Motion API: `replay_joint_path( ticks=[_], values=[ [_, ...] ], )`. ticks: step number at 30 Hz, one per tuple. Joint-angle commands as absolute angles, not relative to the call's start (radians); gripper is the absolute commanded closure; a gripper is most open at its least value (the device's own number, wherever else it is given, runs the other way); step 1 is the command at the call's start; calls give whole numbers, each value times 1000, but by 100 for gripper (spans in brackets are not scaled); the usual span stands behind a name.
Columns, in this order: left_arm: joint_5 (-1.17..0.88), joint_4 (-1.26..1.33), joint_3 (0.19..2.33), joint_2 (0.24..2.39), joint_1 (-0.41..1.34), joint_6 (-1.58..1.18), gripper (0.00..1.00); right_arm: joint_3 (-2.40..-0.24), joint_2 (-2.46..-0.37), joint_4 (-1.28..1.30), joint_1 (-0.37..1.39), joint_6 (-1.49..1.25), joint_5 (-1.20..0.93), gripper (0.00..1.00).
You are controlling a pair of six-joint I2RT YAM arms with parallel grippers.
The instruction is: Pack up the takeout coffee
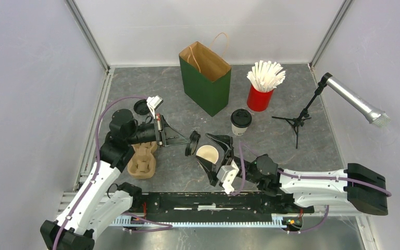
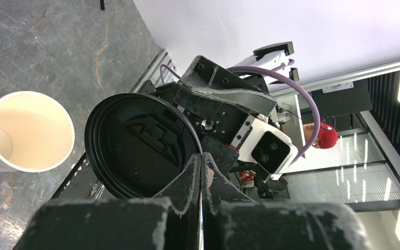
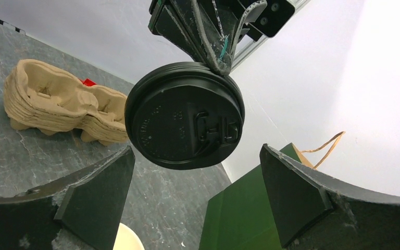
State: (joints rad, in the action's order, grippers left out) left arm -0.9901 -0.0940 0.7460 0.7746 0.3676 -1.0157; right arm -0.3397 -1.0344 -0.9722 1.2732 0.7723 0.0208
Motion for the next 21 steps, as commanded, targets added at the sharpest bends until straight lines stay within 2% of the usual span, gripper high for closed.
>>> replay_joint_path(
  ticks=[1, 8, 21],
  values=[
    [-1012, -55, 736, 758, 382, -1063, 98, -386, -1053, -1023, 1272, 818, 3, 2],
    [-1014, -72, 735, 758, 385, -1054, 98, -417, -1074, -958, 1273, 842, -91, 2],
    [-1026, -167, 771, 749, 386, -992, 98, -424, -1096, -974, 1272, 848, -84, 8]
  ],
)
